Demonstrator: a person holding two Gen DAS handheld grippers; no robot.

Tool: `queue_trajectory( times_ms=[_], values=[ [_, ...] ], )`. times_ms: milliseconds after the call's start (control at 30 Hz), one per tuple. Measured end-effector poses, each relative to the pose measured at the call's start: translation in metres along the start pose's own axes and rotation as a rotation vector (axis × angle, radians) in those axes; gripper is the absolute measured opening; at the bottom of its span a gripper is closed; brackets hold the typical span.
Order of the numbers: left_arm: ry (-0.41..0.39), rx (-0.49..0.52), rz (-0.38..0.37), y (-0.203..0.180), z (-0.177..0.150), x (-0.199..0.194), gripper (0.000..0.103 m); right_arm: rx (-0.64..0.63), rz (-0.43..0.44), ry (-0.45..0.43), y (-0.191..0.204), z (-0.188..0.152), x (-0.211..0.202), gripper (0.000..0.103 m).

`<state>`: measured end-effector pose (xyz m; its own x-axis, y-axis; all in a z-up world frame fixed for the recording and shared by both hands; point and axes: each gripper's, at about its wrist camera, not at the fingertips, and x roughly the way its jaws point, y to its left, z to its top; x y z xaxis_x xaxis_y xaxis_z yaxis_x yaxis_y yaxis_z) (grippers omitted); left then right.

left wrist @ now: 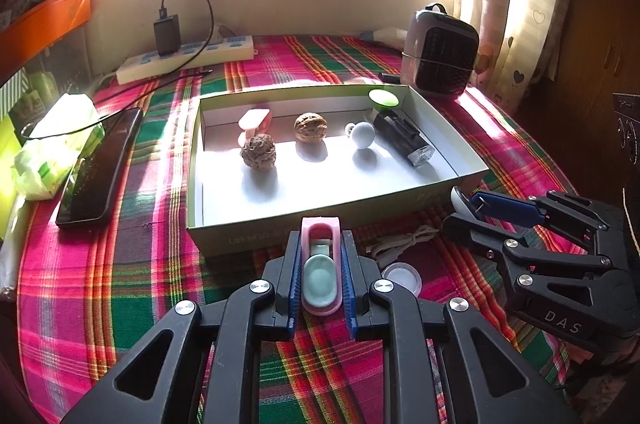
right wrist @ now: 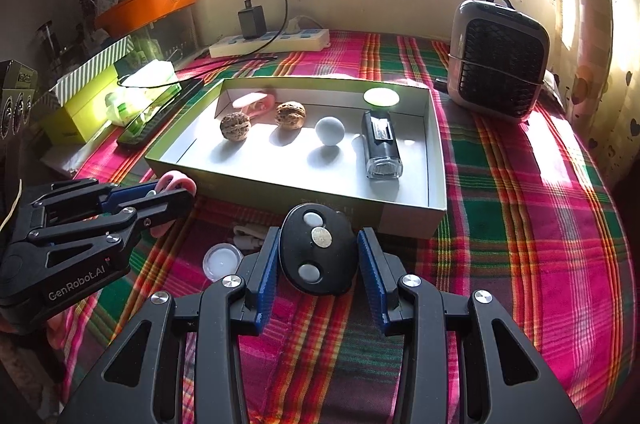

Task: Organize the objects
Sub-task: 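Carry the pink holder into the white box while the right gripper carries the black disc there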

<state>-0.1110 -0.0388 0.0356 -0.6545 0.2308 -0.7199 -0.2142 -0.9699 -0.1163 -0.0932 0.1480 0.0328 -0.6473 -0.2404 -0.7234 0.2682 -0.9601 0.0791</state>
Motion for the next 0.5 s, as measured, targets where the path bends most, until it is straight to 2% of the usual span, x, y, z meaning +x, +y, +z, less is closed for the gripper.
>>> queue_trajectory(
  times_ms=[500],
  values=[
    [-0.029, -0.017, 0.034, 0.014, 0.023, 0.007, 0.016, -0.036, 0.042, -0.030, 0.005, 0.045, 0.016, 0.040]
  ],
)
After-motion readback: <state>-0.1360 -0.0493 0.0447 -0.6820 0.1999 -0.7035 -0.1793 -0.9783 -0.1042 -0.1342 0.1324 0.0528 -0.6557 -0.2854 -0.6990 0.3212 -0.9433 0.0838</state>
